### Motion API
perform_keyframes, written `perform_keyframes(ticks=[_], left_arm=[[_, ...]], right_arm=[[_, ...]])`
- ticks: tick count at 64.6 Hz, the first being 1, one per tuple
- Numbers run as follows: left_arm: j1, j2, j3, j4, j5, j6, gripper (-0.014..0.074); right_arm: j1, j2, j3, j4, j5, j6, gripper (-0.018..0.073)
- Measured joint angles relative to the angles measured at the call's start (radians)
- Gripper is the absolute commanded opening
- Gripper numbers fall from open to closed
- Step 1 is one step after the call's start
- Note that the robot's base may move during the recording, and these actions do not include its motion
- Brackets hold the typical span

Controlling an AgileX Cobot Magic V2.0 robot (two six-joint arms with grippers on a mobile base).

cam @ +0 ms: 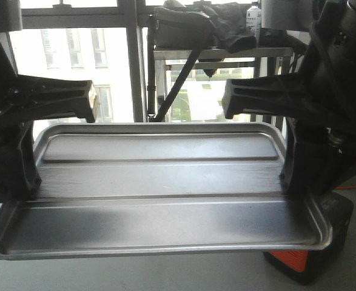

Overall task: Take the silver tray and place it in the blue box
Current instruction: 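Hold the tray level with both grippers while the base drives away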

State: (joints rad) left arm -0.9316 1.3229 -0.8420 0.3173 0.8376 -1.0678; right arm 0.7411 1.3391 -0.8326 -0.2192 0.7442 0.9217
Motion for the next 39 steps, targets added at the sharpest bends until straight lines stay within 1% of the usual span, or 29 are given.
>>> perform_keyframes(ticks=[39], left_arm=[[0.000, 0.000, 0.000, 0.002, -0.002, 0.000, -0.0013]], right_arm=[[0.000, 0.000, 0.000, 0.000, 0.000, 0.000, 0.0059]])
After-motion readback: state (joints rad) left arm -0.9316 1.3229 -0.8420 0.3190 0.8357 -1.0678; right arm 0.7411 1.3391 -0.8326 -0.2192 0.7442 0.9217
